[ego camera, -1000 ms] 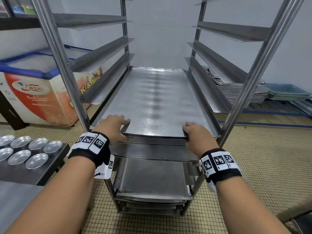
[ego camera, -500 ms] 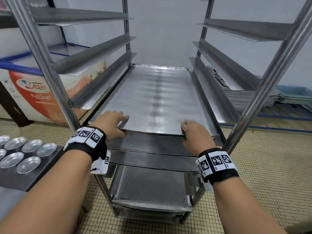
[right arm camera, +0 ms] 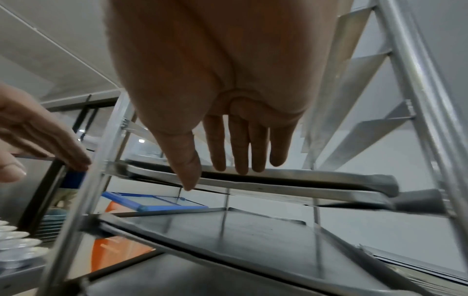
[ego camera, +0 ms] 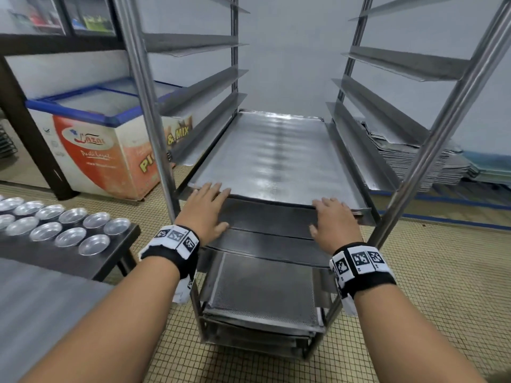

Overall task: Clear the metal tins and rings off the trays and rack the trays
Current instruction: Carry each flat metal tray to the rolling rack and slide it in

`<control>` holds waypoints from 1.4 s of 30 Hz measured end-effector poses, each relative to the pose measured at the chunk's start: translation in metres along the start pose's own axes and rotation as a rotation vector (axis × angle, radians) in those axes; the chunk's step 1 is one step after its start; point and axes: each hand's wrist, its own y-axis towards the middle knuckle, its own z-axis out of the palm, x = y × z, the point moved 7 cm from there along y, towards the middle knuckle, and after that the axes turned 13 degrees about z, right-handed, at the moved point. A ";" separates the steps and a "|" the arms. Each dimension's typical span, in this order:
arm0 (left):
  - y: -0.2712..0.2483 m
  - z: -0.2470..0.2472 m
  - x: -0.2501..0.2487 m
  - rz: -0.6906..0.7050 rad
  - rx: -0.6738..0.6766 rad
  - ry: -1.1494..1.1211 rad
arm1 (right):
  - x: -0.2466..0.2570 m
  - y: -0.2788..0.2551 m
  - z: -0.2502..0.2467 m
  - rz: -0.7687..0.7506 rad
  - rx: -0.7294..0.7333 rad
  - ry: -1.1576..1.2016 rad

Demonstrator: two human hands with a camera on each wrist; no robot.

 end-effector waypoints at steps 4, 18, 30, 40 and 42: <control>-0.054 -0.008 0.000 -0.038 0.044 -0.070 | 0.030 -0.042 -0.017 -0.005 0.056 0.086; -0.424 0.044 0.115 -0.728 0.303 -0.289 | 0.341 -0.247 0.037 -0.611 0.556 0.051; -0.730 0.114 0.037 -1.520 0.278 -0.461 | 0.502 -0.462 0.094 -0.987 0.753 -0.114; -0.752 0.120 -0.004 -1.692 0.108 -0.486 | 0.503 -0.478 0.124 -0.539 1.049 0.144; -0.761 0.115 -0.011 -1.801 0.098 -0.450 | 0.499 -0.469 0.126 -0.520 1.087 0.145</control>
